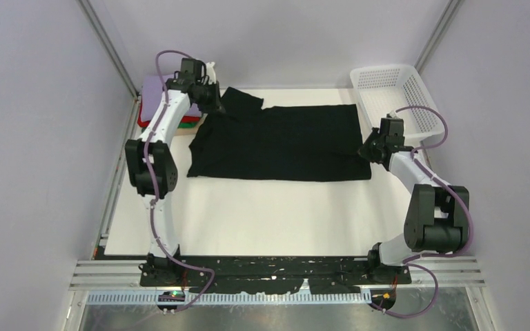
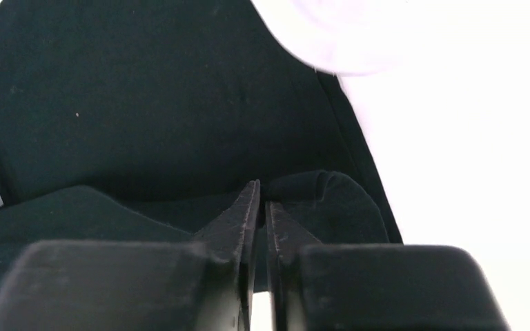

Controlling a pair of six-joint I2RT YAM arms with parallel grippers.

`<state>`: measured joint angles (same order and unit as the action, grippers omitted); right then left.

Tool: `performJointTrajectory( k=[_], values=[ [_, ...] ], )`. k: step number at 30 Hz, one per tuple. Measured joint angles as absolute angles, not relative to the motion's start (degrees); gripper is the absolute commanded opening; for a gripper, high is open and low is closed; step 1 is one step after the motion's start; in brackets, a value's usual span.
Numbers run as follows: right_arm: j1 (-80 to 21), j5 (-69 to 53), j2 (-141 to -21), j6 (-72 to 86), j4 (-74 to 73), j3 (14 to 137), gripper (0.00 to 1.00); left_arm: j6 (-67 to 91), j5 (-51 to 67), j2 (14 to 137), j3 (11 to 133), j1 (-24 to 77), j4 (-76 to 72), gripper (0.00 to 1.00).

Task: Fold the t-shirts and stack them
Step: Fold the flattened tshirt in 1/3 of the way

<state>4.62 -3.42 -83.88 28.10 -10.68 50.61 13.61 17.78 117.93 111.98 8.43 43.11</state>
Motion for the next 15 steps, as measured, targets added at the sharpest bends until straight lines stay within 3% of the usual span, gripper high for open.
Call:
performJointTrajectory(
  k=[1,2,3,4,7,10,13,15],
  values=[
    [4.62,-3.33,-84.95,28.16,-10.48,51.22,0.32,12.62,18.06,120.14,114.34,8.36,43.62,0.37],
    [4.62,-3.33,-85.67,28.25,-10.31,51.66,0.48,11.31,18.06,122.80,117.62,8.34,44.91,0.54],
    [4.58,-3.33,-86.48,28.29,-10.31,52.27,0.54,10.46,17.82,125.71,121.19,8.34,46.41,0.81],
    [4.47,-3.38,-87.11,28.29,-10.35,52.86,0.62,9.63,17.43,128.55,124.92,8.34,48.10,0.97],
    [3.70,-3.11,-87.50,27.38,-10.70,54.48,0.74,9.56,15.42,133.78,132.31,8.27,51.86,1.00],
    [1.69,-2.35,-87.42,26.44,-11.22,56.07,0.88,10.46,14.22,133.27,132.27,8.08,53.32,1.00],
    [-2.11,-0.62,-86.54,25.26,-12.45,56.47,0.99,12.32,14.52,127.04,123.15,8.08,50.92,0.99],
    [-5.19,-0.03,-85.80,24.80,-13.08,56.40,0.96,13.89,15.35,120.53,113.19,8.21,48.01,1.00]
  ],
)
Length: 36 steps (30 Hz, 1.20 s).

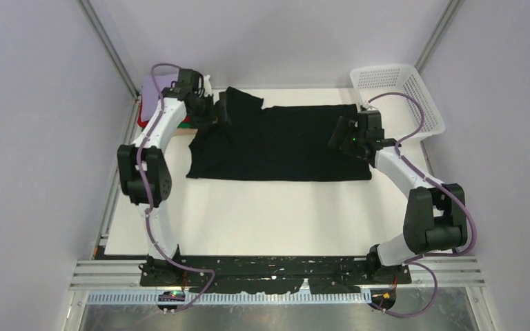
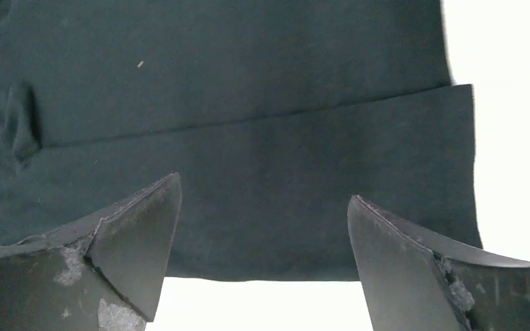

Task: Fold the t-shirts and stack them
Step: Fold the flattened tshirt in 1/3 of the way, then grab the side of the flattened tshirt furthest away from the robot with both arms

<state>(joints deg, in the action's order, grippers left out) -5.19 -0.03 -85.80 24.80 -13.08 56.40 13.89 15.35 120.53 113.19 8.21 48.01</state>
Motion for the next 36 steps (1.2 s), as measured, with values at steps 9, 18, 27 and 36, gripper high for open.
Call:
performJointTrajectory(
  k=[9,18,27,36],
  values=[
    [-14.26,-4.45,-93.12,24.16,-13.08,58.26,0.95,24.01,22.94,102.26,78.06,10.11,32.47,1.00],
    [-14.57,-4.32,-102.61,23.16,-16.45,63.77,0.96,29.19,25.34,112.03,76.62,10.11,28.32,1.00],
    [-14.79,-2.35,-98.54,19.88,-22.00,59.02,0.95,31.09,24.62,104.31,65.19,11.42,23.86,1.00],
    [-15.00,-2.39,-88.16,18.72,-31.16,48.82,0.95,32.97,23.62,86.21,44.62,18.09,23.05,1.00]
  ],
)
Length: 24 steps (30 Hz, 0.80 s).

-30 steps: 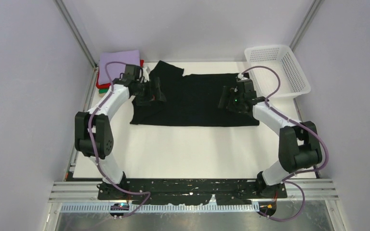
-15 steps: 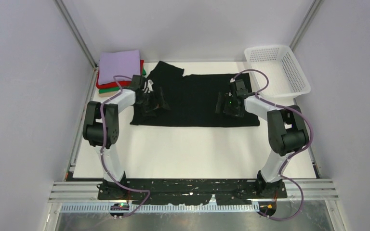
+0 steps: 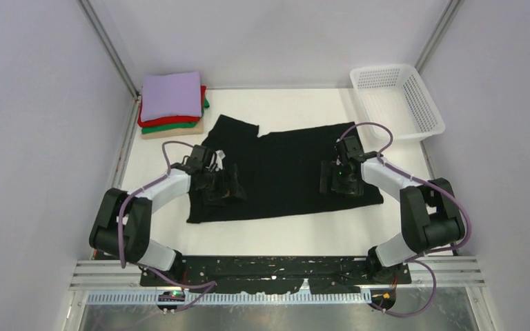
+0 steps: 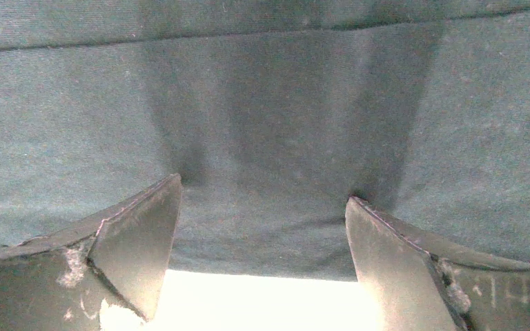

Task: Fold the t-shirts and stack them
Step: Grab the side of the flattened tshirt furthest away from the robot with both arms

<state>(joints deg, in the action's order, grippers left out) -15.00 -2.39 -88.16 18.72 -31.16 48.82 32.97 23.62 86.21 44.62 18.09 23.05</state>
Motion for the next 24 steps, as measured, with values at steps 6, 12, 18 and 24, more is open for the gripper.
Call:
performJointTrajectory(
  k=[6,12,18,24],
  values=[
    [-16.97,-2.28,-83.61,19.03,-36.01,44.62,0.95,34.81,22.04,79.33,38.63,22.48,22.59,1.00],
    [-19.46,-2.68,-82.52,19.38,-40.93,43.40,0.95,36.84,21.19,74.06,34.20,23.57,21.21,1.00],
    [-21.67,-4.14,-80.07,19.81,-44.77,40.95,0.95,38.96,20.91,70.74,31.31,24.62,19.31,0.99],
    [-23.40,-5.98,-79.59,21.19,-48.51,39.68,0.96,40.75,20.10,64.75,27.51,26.98,20.27,1.00]
  ],
)
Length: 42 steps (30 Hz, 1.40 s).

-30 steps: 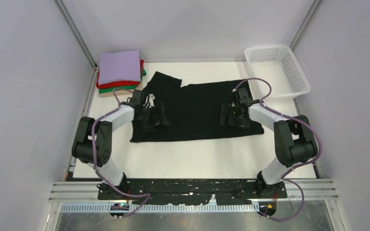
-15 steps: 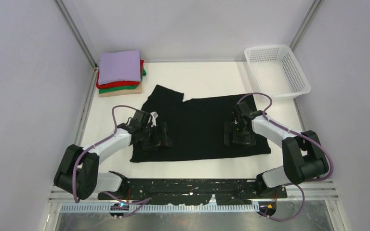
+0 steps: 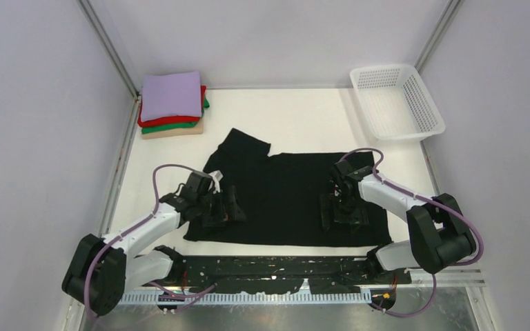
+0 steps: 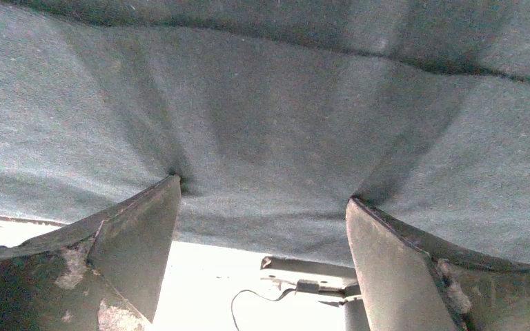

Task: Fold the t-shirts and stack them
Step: Grab the side of the flattened tshirt furthest away from the robot with both arms

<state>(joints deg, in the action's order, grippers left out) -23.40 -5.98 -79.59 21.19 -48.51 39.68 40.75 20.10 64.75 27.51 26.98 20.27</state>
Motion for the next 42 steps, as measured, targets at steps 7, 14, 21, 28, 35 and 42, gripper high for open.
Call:
performJointTrajectory(
  k=[7,14,21,28,35,42],
  values=[
    [-24.27,-8.40,-78.35,23.09,-51.35,37.69,0.95,43.66,19.99,58.59,24.43,29.34,23.16,1.00],
    [-24.40,-7.60,-78.35,24.80,-52.38,37.39,0.95,48.12,19.27,51.55,21.67,32.03,27.35,0.99],
    [-24.53,-4.89,-77.89,25.69,-52.16,37.87,0.95,50.57,16.93,47.79,20.78,32.69,29.76,0.99],
    [-24.53,-6.70,-69.63,25.08,-50.59,41.91,0.95,48.45,9.19,50.59,33.06,32.69,35.22,1.00],
    [-21.71,-7.64,-64.42,23.94,-45.36,47.24,0.95,42.09,4.56,63.20,52.27,26.06,35.44,1.00],
    [-9.85,-9.52,-63.99,24.14,-35.42,45.63,0.95,33.17,4.56,88.99,73.71,15.62,35.05,1.00]
  ],
)
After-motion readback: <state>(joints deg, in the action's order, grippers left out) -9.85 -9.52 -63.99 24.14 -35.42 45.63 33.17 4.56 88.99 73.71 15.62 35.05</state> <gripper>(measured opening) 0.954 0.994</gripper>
